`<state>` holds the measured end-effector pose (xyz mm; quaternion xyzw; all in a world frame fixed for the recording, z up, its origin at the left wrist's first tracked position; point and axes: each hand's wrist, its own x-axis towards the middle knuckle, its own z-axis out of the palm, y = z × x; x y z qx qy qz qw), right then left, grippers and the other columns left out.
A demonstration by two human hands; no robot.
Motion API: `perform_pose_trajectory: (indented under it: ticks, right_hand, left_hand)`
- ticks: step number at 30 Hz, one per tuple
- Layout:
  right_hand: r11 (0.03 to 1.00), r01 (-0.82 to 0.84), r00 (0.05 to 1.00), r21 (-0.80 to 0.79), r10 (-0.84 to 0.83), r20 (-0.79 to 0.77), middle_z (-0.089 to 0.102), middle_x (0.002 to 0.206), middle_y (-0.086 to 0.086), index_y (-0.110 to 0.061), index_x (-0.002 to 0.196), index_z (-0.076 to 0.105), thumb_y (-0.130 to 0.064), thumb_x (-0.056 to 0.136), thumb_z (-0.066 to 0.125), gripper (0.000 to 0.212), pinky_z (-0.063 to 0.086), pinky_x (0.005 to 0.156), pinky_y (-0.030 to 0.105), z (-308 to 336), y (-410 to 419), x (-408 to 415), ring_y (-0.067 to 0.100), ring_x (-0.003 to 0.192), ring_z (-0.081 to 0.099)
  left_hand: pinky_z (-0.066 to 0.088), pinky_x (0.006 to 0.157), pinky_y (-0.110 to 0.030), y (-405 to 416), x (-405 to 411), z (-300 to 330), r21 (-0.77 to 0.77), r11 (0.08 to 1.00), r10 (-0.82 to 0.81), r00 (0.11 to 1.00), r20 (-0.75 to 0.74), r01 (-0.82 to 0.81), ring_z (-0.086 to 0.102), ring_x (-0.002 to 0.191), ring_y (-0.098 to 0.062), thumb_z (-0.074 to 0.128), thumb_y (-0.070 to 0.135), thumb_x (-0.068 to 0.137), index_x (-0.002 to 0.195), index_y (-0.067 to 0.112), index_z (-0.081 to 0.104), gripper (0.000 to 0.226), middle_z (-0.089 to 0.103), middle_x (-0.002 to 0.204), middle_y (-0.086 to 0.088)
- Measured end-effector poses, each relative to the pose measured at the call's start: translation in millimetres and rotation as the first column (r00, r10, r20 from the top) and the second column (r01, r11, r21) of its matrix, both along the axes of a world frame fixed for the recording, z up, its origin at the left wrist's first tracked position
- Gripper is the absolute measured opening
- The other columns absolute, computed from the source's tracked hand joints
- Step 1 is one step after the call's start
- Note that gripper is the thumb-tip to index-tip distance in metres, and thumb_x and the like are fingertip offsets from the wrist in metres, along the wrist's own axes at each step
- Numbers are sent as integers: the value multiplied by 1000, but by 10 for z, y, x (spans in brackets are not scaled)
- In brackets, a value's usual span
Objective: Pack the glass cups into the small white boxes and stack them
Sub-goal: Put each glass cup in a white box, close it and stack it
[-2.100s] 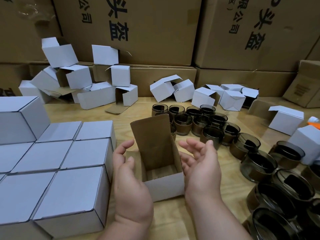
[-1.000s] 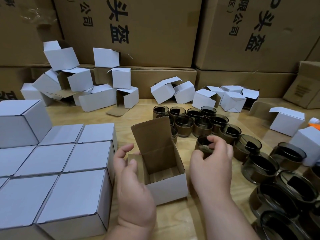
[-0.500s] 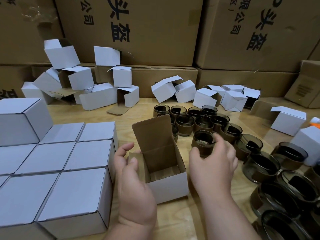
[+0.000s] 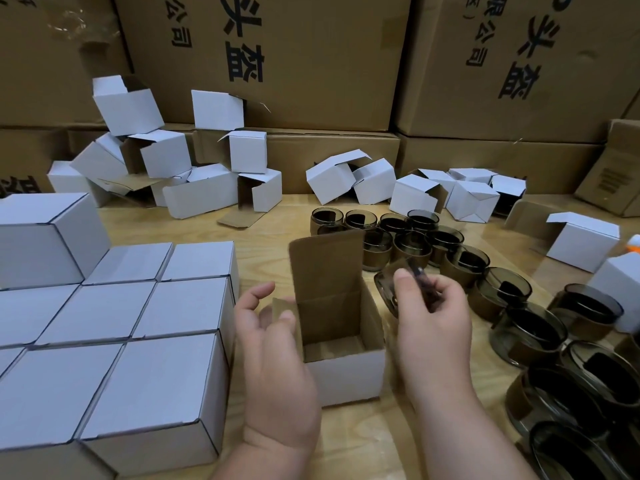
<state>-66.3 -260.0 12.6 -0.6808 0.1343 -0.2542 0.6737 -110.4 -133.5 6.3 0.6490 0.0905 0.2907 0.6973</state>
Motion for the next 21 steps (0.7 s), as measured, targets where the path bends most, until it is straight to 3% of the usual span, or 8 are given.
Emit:
perform_pose_trajectory:
  ticks: [2,4,6,8,10,13,17,21]
  right_hand:
    - [994,0,1000,108,-1,14,71,96,-4,-32,99,63,-51,90,69,22,58,70,29,38,3,-15,10,85,69]
    - [967,-22,999,255,12,40,75,96,1,-28,99,66,-56,92,63,29,59,62,28,92,13,-45,18,81,73]
    - [914,-51,997,404,25,70,78,91,6,-24,99,69,-65,88,61,43,57,57,27,147,27,-78,20,74,75]
    - [878,-50,997,476,18,72,77,87,9,-26,94,71,-71,83,58,48,57,55,28,183,39,-110,22,69,74]
    - [869,-42,996,493,1,84,77,87,12,-30,86,73,-70,89,55,44,57,56,30,197,34,-132,22,68,73]
    - [912,-42,987,409,-26,159,75,84,7,-37,82,75,-71,93,49,44,58,61,32,236,21,-210,20,69,72]
    - [991,70,945,114,-103,311,72,80,-4,-41,81,67,-77,83,53,39,60,66,39,260,79,-431,22,74,71]
    - [980,78,808,-182,45,588,69,111,12,-30,84,64,-65,90,61,36,57,79,28,297,243,-625,21,100,69]
  left_hand:
    - [32,69,8,-23,-15,45,-66,998,-22,1000,-4,21,48,77,30,36,-8,103,121,19,51,35,57,98,32]
    - [35,64,7,-28,-18,75,-83,995,-58,998,-9,57,51,72,28,39,-6,103,121,21,49,34,57,78,47]
    - [36,65,6,-16,-24,91,-82,994,-77,997,-7,76,53,72,25,39,-6,104,123,20,48,34,55,76,50]
    - [37,65,5,-4,-21,90,-91,992,-82,997,4,82,54,71,22,40,-4,104,122,22,49,33,63,86,34]
    - [39,62,2,-1,-25,87,-128,987,-97,995,19,98,54,65,14,44,0,103,119,27,50,32,58,83,14]
    - [43,67,-4,-32,-18,91,-208,971,-119,993,13,119,58,72,3,53,7,101,118,34,51,32,61,86,-1]
    - [45,69,-6,-59,-16,78,-225,965,-135,991,12,135,60,81,-2,58,28,77,116,40,49,42,62,107,-15]
    - [50,74,-15,-49,-2,51,-201,968,-147,988,40,152,61,85,-10,64,30,74,113,47,49,46,63,111,-16]
